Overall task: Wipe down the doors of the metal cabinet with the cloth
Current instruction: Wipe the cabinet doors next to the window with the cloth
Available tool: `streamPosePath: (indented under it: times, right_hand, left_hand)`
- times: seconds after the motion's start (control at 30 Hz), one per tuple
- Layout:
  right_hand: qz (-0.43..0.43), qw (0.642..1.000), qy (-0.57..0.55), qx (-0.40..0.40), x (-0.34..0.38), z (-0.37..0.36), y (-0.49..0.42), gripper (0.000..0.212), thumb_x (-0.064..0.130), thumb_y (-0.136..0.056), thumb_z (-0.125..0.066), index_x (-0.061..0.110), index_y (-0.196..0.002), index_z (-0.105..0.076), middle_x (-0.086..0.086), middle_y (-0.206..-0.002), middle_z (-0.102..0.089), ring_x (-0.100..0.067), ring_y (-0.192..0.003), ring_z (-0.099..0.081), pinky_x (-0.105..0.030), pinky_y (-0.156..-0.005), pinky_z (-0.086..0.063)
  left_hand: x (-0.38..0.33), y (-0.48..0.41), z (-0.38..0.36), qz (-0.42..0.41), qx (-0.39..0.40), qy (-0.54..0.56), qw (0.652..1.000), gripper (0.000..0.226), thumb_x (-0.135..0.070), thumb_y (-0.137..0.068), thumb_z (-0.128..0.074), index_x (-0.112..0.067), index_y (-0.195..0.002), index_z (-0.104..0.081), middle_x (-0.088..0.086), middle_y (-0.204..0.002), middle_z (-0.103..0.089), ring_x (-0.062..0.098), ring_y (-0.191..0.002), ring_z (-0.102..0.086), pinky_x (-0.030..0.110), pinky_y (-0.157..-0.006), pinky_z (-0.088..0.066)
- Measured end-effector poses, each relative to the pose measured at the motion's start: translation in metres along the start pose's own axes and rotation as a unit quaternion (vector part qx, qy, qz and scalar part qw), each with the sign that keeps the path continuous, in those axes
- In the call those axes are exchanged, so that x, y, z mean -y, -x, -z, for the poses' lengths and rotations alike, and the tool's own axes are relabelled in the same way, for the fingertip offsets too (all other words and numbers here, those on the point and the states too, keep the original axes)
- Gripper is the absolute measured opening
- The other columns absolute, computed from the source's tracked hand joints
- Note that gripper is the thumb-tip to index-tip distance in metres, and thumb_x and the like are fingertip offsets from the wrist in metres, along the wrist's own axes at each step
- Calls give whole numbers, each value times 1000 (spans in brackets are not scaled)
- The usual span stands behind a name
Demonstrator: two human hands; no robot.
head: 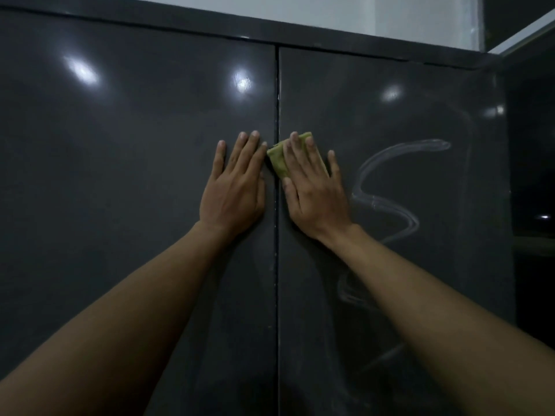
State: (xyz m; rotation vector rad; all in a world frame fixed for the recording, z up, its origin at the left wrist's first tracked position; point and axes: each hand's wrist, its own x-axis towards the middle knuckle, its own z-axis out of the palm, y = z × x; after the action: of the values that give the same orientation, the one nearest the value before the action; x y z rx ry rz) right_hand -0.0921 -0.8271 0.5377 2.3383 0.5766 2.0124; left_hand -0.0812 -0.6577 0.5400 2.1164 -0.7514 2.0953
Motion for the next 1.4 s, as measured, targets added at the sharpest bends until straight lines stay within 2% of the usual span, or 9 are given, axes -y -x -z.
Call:
streamPosePath:
  times: [0.07,0.2,0.4,0.6,0.77,0.93,1.13,1.3,1.4]
  right_hand:
    - [9,1000,2,10,-8,3,5,58,32,-100,-26,17,-154,-13,0,-163,-8,-15,-150,-2,-54,-119,-5]
    - [-116,992,-22,-43,10,-4,14,58,28,-100,-31,17,-154,-11,-1,-163,-7,-17,-150,-1,-51,-120,-2]
    - [34,999,8,17,8,-3,40,58,31,-99,-30,17,-154,-17,-1,-162,-12,-16,-150,-4,-55,-119,-11]
    - [-130,991,-23,-29,31,-13,49,58,32,-99,-23,18,-154,-9,2,-162,-4,-17,-150,0,-51,-120,-2]
    - [35,999,11,17,14,-7,69,57,30,-99,-34,15,-153,-20,-3,-161,-16,-19,-150,-9,-54,-118,-12]
    - [-130,991,-13,-18,29,-13,77,58,31,-99,-25,15,-154,-15,-1,-162,-8,-17,-150,-2,-53,-120,-3]
    - [3,1000,-2,15,20,-12,91,57,30,-99,-32,15,-152,-19,-4,-161,-17,-18,-150,-8,-57,-118,-13]
    - [-171,984,-32,-38,46,-21,98,58,31,-99,-26,16,-154,-14,0,-161,-6,-17,-150,-2,-53,-120,-3]
    - [-102,994,-29,-8,53,-25,114,59,31,-99,-31,16,-154,-15,-2,-162,-9,-19,-150,-5,-54,-119,-6]
  left_hand:
    - [0,3,0,0,5,-1,1000,53,-17,-97,-39,-4,-147,-33,15,-156,-27,27,-147,-18,51,-120,-7]
    - [-2,10,2,0,7,1,1000,52,-16,-98,-42,-4,-147,-33,15,-156,-26,27,-147,-17,51,-120,-7]
    - [-4,15,3,-10,16,-3,1000,53,-17,-97,-41,-3,-147,-34,15,-156,-27,28,-147,-18,52,-120,-9]
    - [-4,37,3,-41,42,-13,998,53,-24,-99,-32,-5,-149,-32,14,-156,-27,25,-147,-18,51,-120,-10]
    - [-5,41,3,-58,38,-13,998,53,-22,-97,-36,-4,-147,-34,15,-155,-31,26,-146,-22,52,-120,-11]
    - [-6,46,4,-56,51,-20,997,53,-25,-100,-31,-4,-148,-31,15,-156,-28,25,-147,-20,52,-120,-11]
    - [-10,59,4,-69,53,-27,996,53,-22,-98,-36,-4,-147,-34,14,-155,-31,26,-146,-23,53,-119,-14]
    - [-16,76,6,-66,64,-29,995,53,-23,-99,-36,-4,-148,-33,13,-156,-28,25,-146,-21,53,-119,-13]
    - [-16,81,5,-71,71,-36,994,54,-23,-98,-36,-5,-148,-32,13,-156,-28,25,-146,-20,53,-119,-13]
